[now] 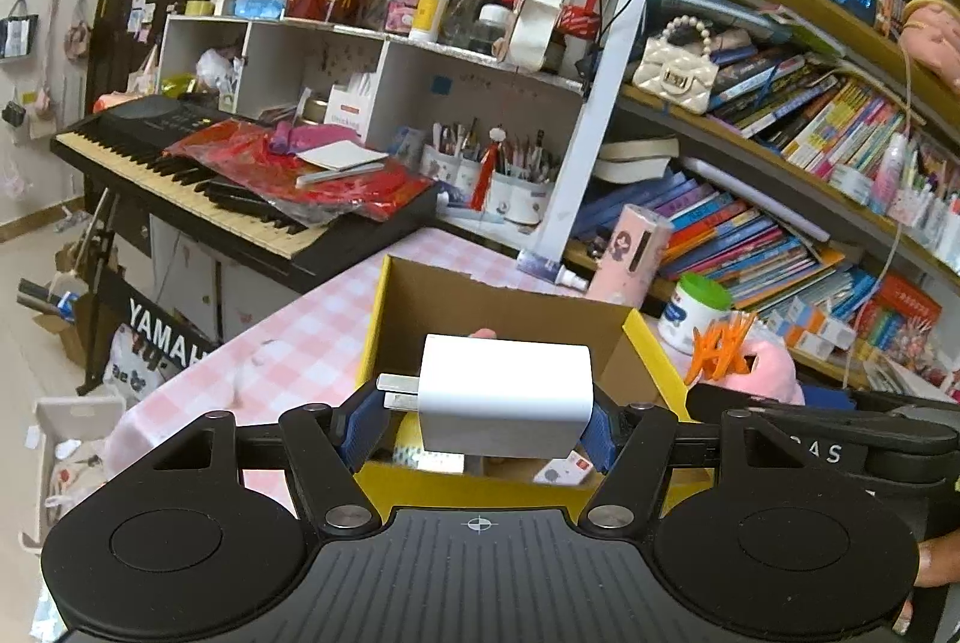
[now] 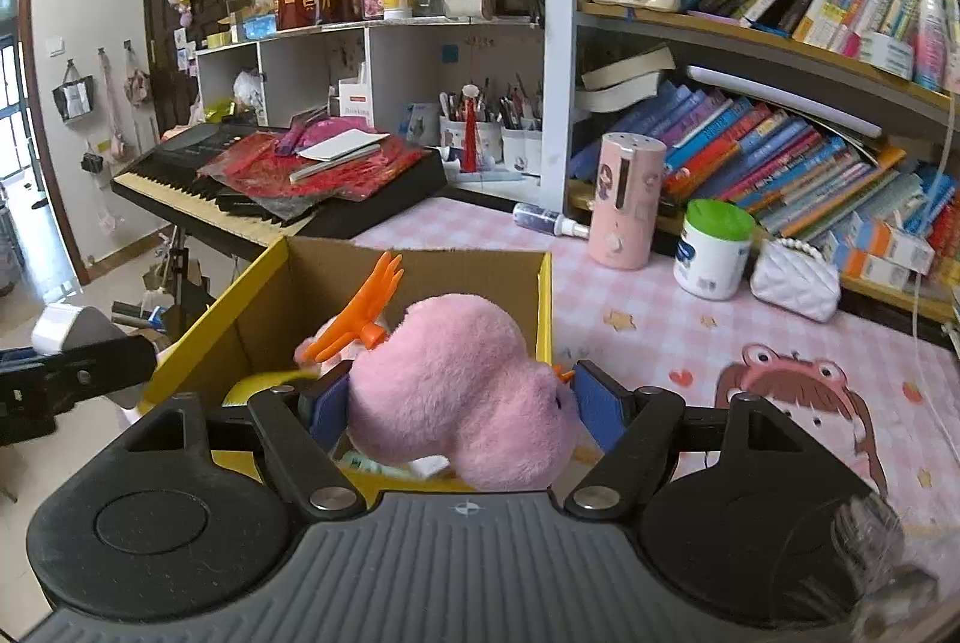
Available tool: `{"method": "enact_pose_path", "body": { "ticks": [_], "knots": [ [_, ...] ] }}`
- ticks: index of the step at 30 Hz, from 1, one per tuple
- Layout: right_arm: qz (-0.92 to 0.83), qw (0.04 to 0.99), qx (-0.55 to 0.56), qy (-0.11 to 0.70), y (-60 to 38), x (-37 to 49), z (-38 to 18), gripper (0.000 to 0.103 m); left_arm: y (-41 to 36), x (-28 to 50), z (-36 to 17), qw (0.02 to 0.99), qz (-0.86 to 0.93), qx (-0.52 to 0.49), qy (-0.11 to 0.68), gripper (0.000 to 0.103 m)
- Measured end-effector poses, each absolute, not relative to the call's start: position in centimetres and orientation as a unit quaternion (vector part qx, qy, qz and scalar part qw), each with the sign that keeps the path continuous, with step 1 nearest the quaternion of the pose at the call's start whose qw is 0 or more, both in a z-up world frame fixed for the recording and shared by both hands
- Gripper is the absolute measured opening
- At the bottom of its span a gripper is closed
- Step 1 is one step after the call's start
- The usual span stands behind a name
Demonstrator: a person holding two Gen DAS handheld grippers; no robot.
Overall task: Organize objects
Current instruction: 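Lift and carry the charger plug and pink plush over the yellow box, then open the left tool dropping the plug while the right tool releases the plush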
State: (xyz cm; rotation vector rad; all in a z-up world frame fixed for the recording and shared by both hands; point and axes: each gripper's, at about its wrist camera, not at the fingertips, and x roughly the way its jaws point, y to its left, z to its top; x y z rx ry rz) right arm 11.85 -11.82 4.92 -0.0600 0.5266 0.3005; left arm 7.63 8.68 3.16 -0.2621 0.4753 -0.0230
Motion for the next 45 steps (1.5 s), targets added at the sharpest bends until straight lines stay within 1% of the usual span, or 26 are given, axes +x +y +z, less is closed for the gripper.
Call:
{"method": "enact_pose_path", "body": {
  "ticks": [12, 20, 24, 35, 38, 43, 45],
  "knots": [
    [0.202, 0.935, -0.038, 0.288, -11.5, 18.0, 2.9, 0.074, 5.5, 12.6, 1.1, 0.957, 0.001, -0.073, 0.281, 0.065],
    [0.213, 0.927, -0.055, 0.303, -11.3, 20.7, 1.6, 0.074, 4.7, 14.3, -0.4, 0.949, 0.014, -0.053, 0.310, 0.065],
    [0.223, 0.923, -0.062, 0.307, -11.0, 21.9, 1.4, 0.074, 4.1, 15.2, -1.2, 0.944, 0.025, -0.027, 0.327, 0.065],
    [0.249, 0.907, -0.073, 0.331, -9.9, 24.3, 0.3, 0.074, 2.5, 15.9, -1.5, 0.947, 0.029, 0.035, 0.318, 0.066],
    [0.253, 0.905, -0.077, 0.333, -9.8, 24.5, -0.2, 0.075, 2.4, 16.2, -1.9, 0.942, 0.024, 0.037, 0.332, 0.066],
    [0.261, 0.902, -0.084, 0.333, -9.6, 24.9, -0.3, 0.075, 2.3, 16.5, -2.1, 0.940, 0.029, 0.040, 0.337, 0.067],
    [0.265, 0.900, -0.087, 0.334, -9.5, 25.0, -0.4, 0.075, 2.4, 16.5, -2.0, 0.941, 0.021, 0.033, 0.336, 0.074]
  ]
}}
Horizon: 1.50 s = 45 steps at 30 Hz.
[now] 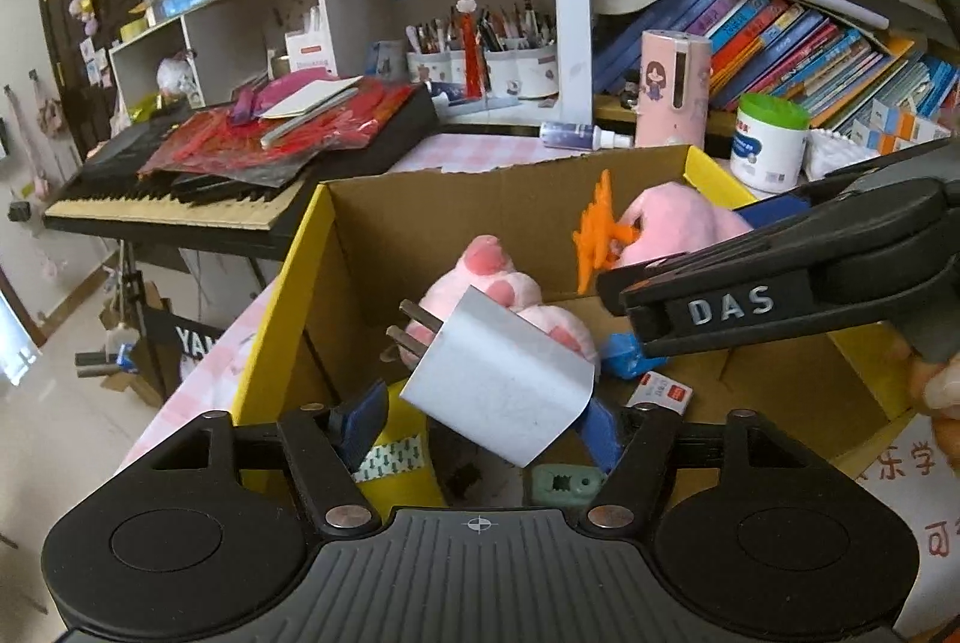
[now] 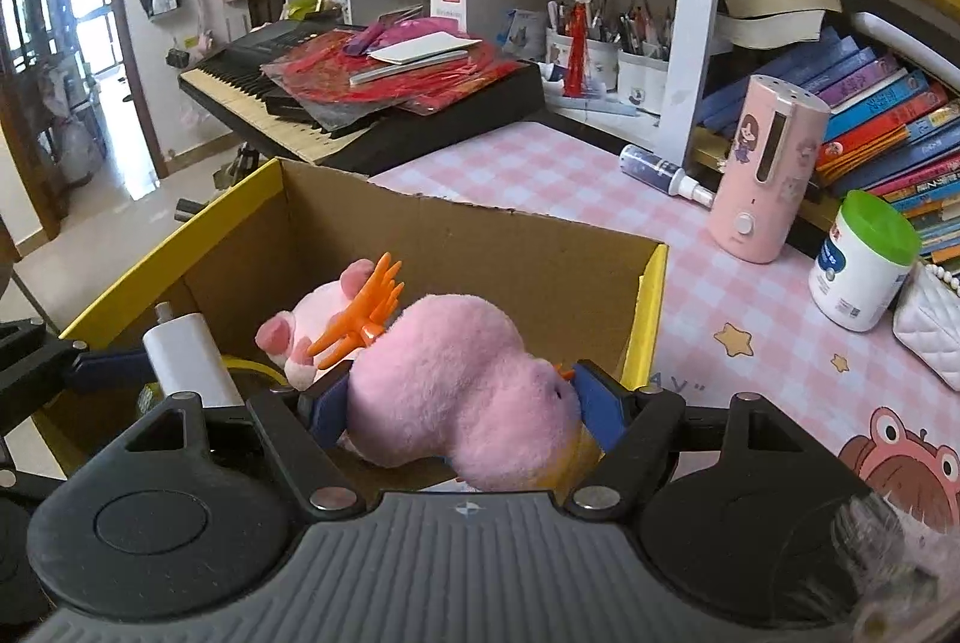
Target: Organize objects
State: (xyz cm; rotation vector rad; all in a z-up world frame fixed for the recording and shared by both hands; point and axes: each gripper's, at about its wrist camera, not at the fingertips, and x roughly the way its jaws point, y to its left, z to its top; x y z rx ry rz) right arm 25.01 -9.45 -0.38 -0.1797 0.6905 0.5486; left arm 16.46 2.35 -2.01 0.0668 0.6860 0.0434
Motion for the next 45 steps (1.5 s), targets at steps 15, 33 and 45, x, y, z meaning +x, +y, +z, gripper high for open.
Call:
{"method": "enact_pose_path", "body": {
  "ticks": [15, 33, 45],
  "knots": [
    [0.298, 0.872, -0.141, 0.362, -7.9, 25.3, -1.2, 0.075, 1.9, 14.5, -1.2, 0.950, 0.007, 0.023, 0.311, 0.089],
    [0.270, 0.897, -0.100, 0.335, -9.1, 22.2, -0.2, 0.089, 3.6, 11.2, -0.3, 0.958, 0.028, -0.003, 0.286, 0.093],
    [0.124, 0.965, -0.043, 0.228, -12.9, 13.3, 3.7, 0.102, 4.3, 6.9, 1.0, 0.965, 0.010, -0.020, 0.261, 0.099]
  ]
}}
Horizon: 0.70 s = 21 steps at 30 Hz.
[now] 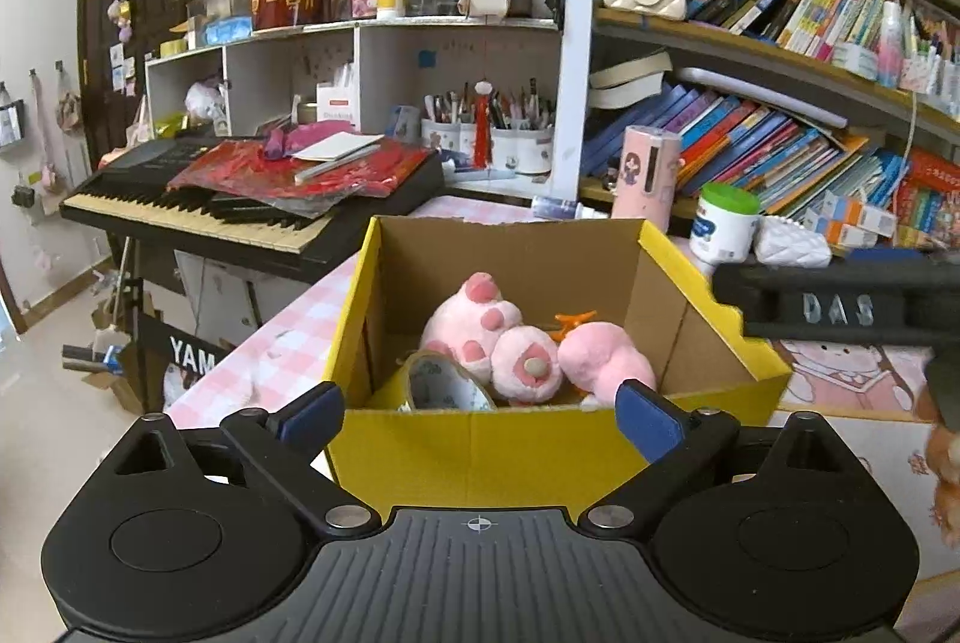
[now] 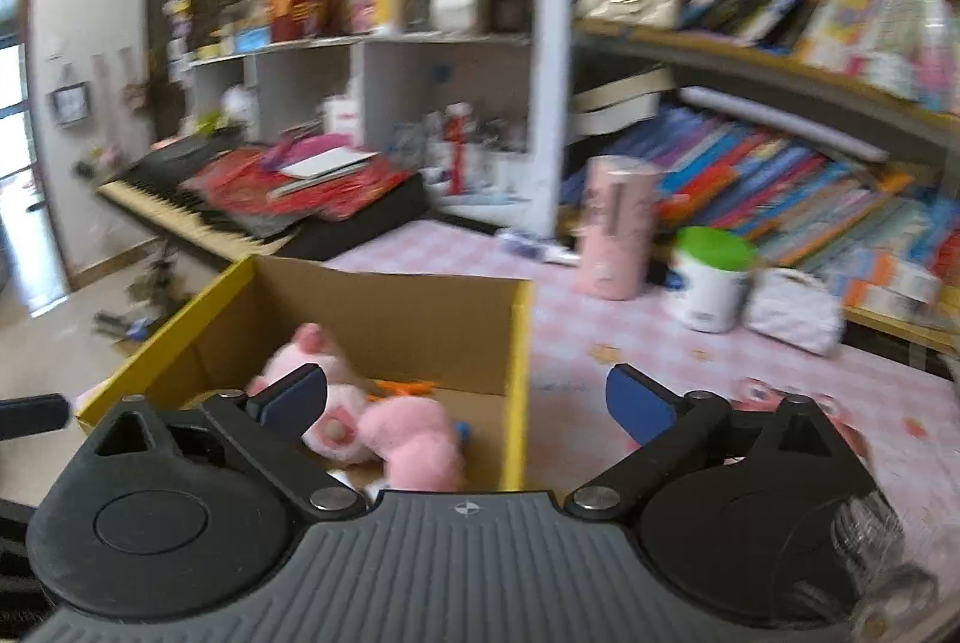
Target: Organize objects
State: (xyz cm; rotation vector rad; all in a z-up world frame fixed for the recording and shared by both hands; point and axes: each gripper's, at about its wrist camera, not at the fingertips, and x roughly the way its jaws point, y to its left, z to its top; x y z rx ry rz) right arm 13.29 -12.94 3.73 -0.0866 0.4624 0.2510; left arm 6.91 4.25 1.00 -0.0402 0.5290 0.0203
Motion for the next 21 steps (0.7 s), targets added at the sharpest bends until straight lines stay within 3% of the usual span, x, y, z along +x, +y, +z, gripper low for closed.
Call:
{"method": "enact_pose_path", "body": {
  "ticks": [8, 21],
  "knots": [
    [0.002, 0.971, -0.040, 0.237, -14.1, 6.6, 2.4, 0.103, 4.9, 3.4, 1.0, 0.963, -0.002, -0.024, 0.269, 0.101],
    [-0.055, 0.956, -0.027, 0.288, -14.6, -2.6, 0.0, 0.103, 4.2, -1.3, 0.2, 0.949, -0.050, -0.037, 0.310, 0.103]
  ]
}}
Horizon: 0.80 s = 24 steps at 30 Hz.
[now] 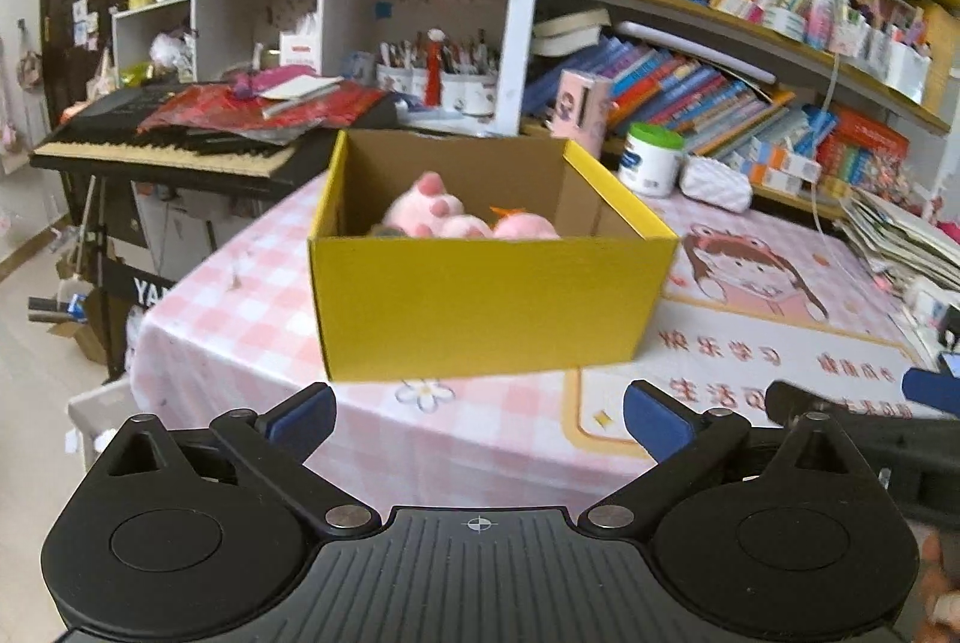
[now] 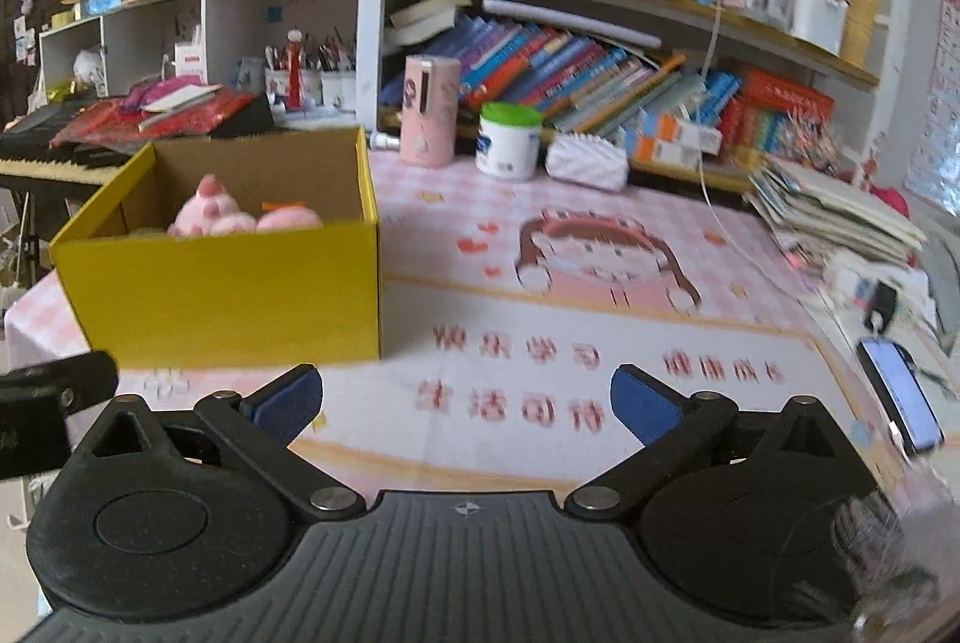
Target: Organize objects
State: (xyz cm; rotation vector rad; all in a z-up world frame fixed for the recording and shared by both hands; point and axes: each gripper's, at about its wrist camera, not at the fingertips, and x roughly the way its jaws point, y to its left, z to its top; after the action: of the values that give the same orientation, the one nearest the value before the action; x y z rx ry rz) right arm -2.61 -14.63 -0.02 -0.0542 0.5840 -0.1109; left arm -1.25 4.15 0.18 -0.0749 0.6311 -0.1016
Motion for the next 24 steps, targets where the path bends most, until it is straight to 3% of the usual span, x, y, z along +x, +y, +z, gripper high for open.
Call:
{"method": "enact_pose_path", "body": {
  "ticks": [24],
  "knots": [
    [-0.146, 0.933, 0.015, 0.330, -19.4, -8.3, -1.1, 0.103, -2.4, -3.6, 0.1, 0.946, -0.071, 0.053, 0.311, 0.103]
  ]
}}
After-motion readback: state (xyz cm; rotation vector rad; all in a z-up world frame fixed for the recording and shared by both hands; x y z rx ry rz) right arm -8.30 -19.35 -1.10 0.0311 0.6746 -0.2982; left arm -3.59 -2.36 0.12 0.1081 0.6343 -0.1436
